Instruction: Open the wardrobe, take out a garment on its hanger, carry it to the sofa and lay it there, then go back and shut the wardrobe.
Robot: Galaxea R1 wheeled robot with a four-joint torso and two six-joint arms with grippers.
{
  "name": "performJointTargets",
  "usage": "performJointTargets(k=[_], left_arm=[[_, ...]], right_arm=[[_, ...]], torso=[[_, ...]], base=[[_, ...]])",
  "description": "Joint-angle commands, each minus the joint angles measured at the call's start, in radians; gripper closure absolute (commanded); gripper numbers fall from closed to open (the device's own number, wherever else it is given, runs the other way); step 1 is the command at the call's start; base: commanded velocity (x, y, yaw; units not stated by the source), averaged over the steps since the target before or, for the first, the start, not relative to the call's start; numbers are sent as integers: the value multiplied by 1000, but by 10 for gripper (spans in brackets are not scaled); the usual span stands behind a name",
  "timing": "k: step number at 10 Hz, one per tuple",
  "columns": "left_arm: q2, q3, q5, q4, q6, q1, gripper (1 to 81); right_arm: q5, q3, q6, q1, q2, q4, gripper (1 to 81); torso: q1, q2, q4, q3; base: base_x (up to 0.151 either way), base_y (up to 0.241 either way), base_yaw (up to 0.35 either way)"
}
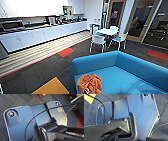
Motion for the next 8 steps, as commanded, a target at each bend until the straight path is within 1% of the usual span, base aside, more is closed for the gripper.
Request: performJointTargets(k=[1,5,8], left_arm=[[7,-4,33,43,10,-36,10],[58,-67,35,75,12,-16,10],[69,-67,52,89,12,-4,10]], right_arm=[[-61,8,-4,23,6,-4,10],[-62,8,-8,31,8,-2,10],[-62,5,-8,33,6,-1,10]], torso=[[0,0,0,0],[0,0,0,0],[0,0,0,0]], base=[[0,0,341],[0,0,342],[0,0,343]])
